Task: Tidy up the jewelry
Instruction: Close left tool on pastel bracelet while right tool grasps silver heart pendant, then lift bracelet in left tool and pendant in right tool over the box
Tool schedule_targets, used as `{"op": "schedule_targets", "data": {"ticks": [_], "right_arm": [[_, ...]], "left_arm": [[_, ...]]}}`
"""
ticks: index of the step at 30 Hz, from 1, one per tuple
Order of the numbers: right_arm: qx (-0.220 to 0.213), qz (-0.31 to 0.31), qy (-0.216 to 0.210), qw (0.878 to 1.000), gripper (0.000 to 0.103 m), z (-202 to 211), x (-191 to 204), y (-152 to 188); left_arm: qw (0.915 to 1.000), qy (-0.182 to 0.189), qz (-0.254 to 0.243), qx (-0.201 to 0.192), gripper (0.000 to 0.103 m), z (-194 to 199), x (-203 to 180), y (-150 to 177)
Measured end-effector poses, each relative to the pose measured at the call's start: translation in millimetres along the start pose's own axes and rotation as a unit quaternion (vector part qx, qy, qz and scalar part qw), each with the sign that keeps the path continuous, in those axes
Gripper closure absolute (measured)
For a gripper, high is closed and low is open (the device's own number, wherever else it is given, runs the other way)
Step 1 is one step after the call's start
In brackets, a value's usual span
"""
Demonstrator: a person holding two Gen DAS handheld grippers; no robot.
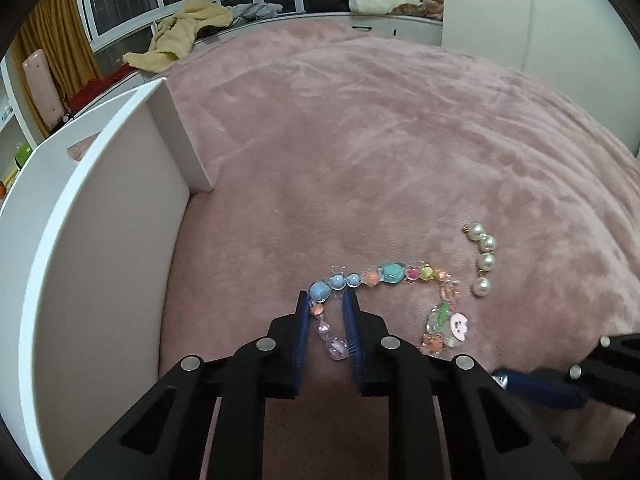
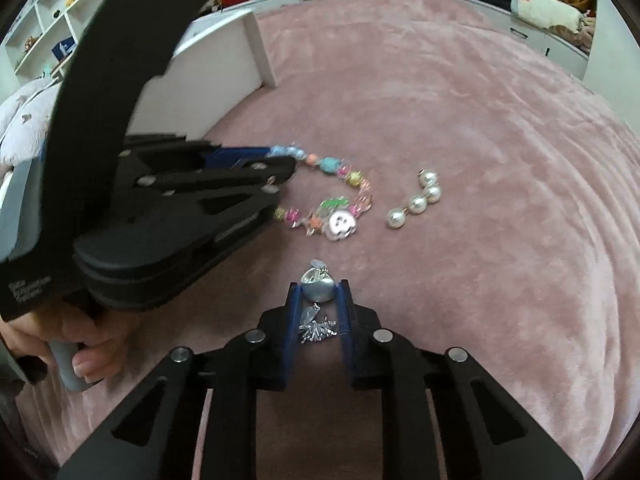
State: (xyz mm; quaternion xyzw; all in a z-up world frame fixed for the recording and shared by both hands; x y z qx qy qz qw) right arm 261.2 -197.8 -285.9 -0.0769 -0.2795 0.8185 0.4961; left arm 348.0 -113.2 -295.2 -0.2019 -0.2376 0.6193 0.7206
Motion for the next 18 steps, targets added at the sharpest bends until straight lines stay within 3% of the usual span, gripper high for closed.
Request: {"op": "schedule_targets", "data": {"ticks": [6, 13, 18], "right_arm": [[-0.009, -0.001, 0.004, 1.0, 0.084, 8.1, -1.7, -1.9], [-0.067, -0.023, 0.013, 0.997, 0.084, 39.1, -15.9, -19.9], [-0.063, -0.021, 0.022, 0.998, 0.084, 39.9, -18.2, -18.6]], "left_arm": [[0.9999, 0.014, 0.005, -0.008, 0.089, 12.7, 2.1, -2.3], [0.9993, 0.028, 0.001, -0.027, 0.089, 34.6, 0.5, -15.3], [0.9989, 0.032, 0.003, -0.033, 0.089, 43.7, 3.7, -26.8]]}}
Point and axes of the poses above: each gripper's, at about its wrist camera, not at the fingertips, and z roughly against the way its jaws point, x to its left, y to its underside, the point moved 10 cm from there along -z, roughly the way its jaws point, and after that the axes turned 1 degree about -y, right-handed, at the moved point
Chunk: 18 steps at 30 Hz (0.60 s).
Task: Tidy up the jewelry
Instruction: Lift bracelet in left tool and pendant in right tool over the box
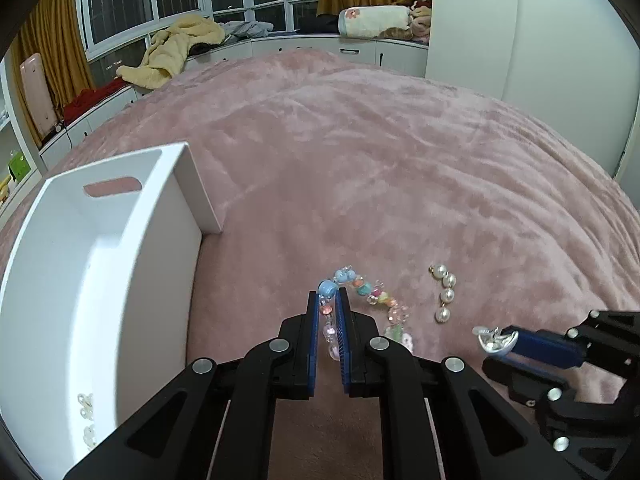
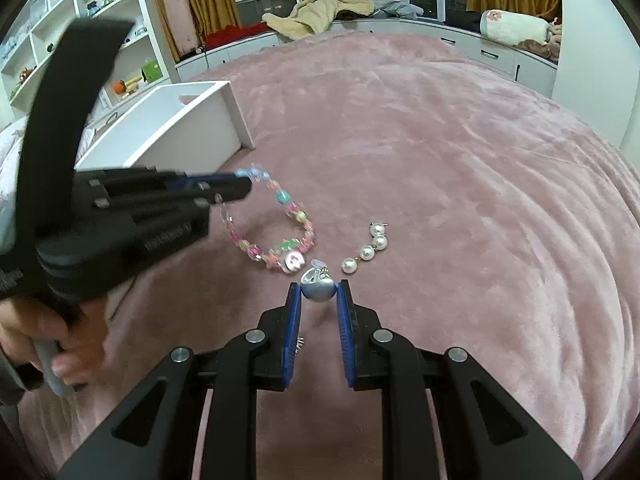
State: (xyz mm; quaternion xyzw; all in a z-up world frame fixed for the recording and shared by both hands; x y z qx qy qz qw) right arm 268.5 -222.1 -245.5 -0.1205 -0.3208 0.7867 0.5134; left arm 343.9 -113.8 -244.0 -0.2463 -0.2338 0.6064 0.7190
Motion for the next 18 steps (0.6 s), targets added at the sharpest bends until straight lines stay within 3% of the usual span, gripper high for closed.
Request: {"op": "schedule_targets", "data": {"ticks": [18], "right_arm": [[0.012, 0.023, 0.01, 1.0, 0.084, -2.0, 9.5, 6.5]], "left_arm": [[0.9991, 0.006, -0.019, -0.036, 0.09, 51.4, 7.4, -26.5]]}}
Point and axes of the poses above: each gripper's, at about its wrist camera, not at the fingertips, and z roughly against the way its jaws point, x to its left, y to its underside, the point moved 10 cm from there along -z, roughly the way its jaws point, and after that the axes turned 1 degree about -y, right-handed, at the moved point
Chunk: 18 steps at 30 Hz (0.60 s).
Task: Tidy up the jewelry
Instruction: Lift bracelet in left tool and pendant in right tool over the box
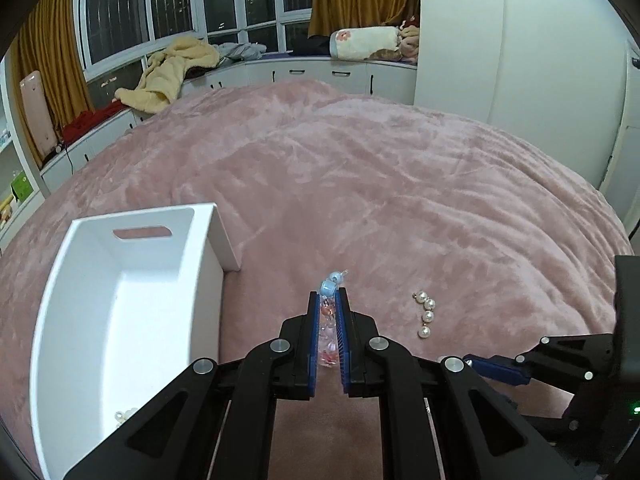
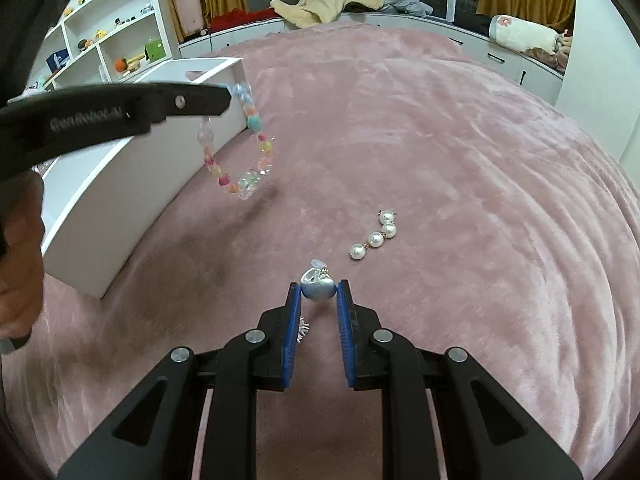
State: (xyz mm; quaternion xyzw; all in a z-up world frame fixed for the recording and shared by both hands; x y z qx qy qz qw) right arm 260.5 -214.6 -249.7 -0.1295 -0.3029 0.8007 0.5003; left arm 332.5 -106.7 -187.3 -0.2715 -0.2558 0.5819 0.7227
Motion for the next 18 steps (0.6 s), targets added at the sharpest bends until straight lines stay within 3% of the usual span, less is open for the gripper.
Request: {"op": "schedule_targets", "data": {"ticks": [14, 18], "right_arm": [[-0.014, -0.01, 0.001, 1.0, 0.084, 21.4, -1.3, -6.8], [-0.009, -0.014, 0.003, 1.0, 0.084, 24.8, -4.2, -6.5]], "left_arm": [[0.9993, 0.005, -0.038, 0.004, 0.09, 30.5, 11.3, -10.8], [0.9995, 0.015, -0.029, 0.001, 0.09, 43.8, 22.8, -19.4]]}}
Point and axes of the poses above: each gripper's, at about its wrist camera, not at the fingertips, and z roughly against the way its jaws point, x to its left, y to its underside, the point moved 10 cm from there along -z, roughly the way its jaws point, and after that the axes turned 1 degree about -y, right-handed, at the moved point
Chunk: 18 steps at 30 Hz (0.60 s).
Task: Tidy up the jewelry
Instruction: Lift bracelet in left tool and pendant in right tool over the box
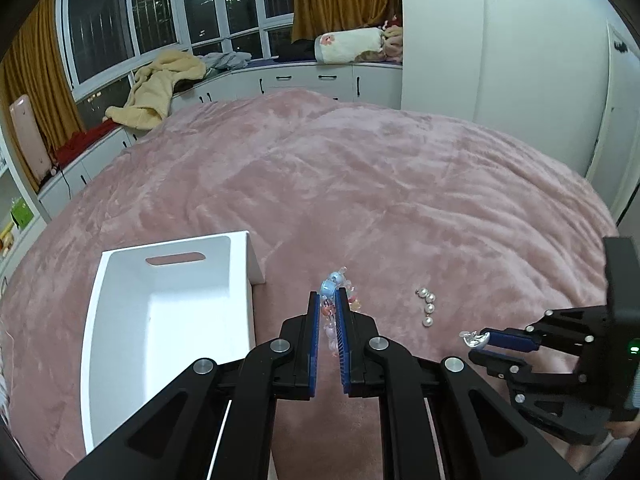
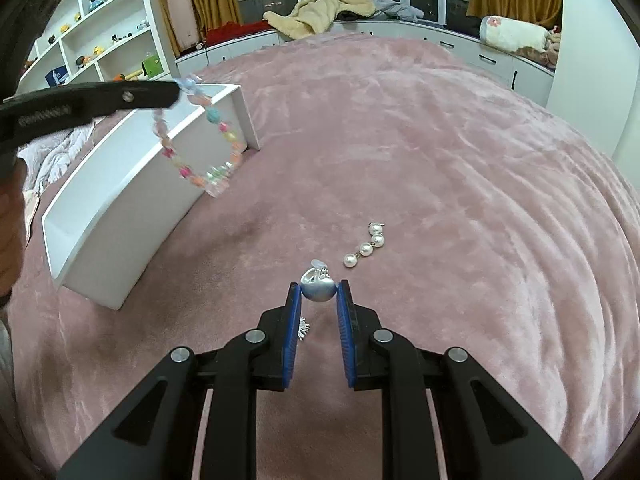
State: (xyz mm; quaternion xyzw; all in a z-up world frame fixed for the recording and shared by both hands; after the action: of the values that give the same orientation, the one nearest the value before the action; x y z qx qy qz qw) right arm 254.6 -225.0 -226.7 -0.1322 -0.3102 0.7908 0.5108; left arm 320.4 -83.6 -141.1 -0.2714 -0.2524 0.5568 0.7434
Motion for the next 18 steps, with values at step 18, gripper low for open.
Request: {"op": "schedule_targets", "data": {"ticks": [18], "right_arm": [[-0.005, 0.058, -0.032, 0.998, 0.084, -8.5, 74.7, -47.9]], "left_arm": [[0.9991, -0.042, -0.005, -0.007, 0.09, 39.2, 81.2, -16.0]]}}
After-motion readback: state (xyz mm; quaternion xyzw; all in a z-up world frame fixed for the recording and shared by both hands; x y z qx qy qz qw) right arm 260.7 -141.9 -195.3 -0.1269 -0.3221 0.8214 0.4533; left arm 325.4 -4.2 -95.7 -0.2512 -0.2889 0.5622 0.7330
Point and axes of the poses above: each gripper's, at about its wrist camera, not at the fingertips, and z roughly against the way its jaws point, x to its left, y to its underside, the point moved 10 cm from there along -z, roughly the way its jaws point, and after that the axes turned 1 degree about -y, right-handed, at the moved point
